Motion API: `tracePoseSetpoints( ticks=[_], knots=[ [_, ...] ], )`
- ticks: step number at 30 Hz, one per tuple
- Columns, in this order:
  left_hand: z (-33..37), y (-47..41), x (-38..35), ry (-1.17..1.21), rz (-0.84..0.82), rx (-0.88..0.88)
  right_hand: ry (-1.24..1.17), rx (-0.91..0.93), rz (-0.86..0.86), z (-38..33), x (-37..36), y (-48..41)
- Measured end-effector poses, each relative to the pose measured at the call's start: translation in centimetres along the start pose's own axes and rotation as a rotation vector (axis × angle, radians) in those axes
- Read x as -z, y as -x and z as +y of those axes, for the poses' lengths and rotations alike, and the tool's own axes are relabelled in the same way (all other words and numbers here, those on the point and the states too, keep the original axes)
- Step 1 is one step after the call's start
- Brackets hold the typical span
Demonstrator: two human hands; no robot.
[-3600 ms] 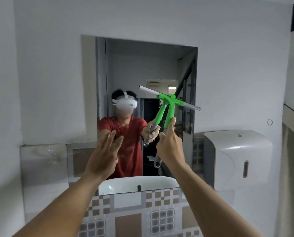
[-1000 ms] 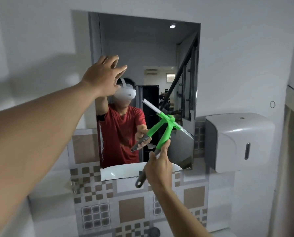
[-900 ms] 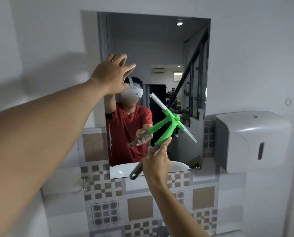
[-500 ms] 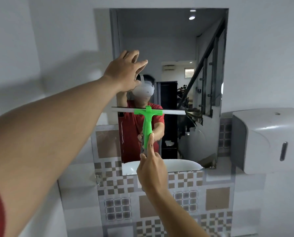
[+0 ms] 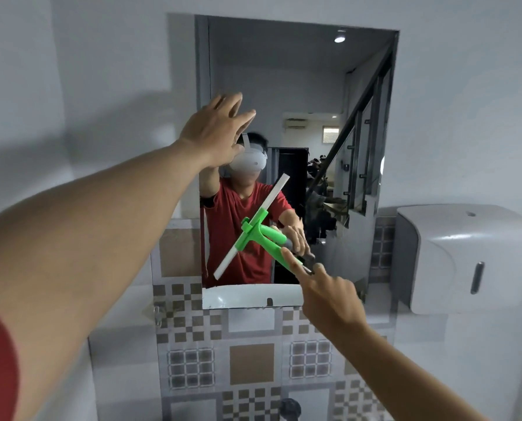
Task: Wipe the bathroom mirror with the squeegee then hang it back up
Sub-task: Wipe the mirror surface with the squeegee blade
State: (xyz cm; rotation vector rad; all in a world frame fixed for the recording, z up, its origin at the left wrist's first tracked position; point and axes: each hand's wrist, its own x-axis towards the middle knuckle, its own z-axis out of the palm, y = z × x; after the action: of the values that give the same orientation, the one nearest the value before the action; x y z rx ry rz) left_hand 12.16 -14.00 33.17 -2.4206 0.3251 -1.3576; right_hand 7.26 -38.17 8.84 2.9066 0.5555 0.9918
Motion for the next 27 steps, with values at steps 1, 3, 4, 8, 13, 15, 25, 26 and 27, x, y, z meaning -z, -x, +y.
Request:
tracePoseSetpoints(
  ticks=[1, 3, 4, 8, 13, 15, 25, 26, 27],
  knots=[
    [0.1, 0.3, -0.2, -0.003, 0.024, 0.006, 0.042, 0.017, 0.001, 1.0, 0.3, 0.0],
    [0.7, 1.3, -0.8, 0.014, 0.106, 0.052, 0.095, 0.027, 0.006, 2.7, 0.7, 0.0],
    [1.1, 2.1, -1.1, 0.030, 0.146, 0.079, 0.115, 0.025, 0.006, 3.4, 1.0, 0.0],
    [3.1, 5.4, -2.9, 0.083, 0.133, 0.056, 0.162, 0.009, 0.012, 6.1, 1.4, 0.1],
    [3.9, 6.6, -4.7, 0.097, -0.019, 0.055, 0.094, -0.115, 0.020, 9.0, 0.0, 1.8],
    [3.9, 6.6, -4.9, 0.097, -0.013, 0.060, 0.024, -0.169, 0.029, 9.6, -1.2, 2.8],
    [3.6, 6.8, -4.6, 0.097, -0.003, 0.039, -0.233, -0.398, 0.024, 6.4, -4.7, 5.5],
    [3.6, 6.7, -4.5, 0.097, -0.006, 0.038, -0.267, -0.429, 0.017, 5.8, -5.2, 5.7],
    [3.6, 6.7, -4.5, 0.098, -0.009, 0.038, -0.302, -0.457, 0.010, 5.2, -5.9, 6.1]
  ],
)
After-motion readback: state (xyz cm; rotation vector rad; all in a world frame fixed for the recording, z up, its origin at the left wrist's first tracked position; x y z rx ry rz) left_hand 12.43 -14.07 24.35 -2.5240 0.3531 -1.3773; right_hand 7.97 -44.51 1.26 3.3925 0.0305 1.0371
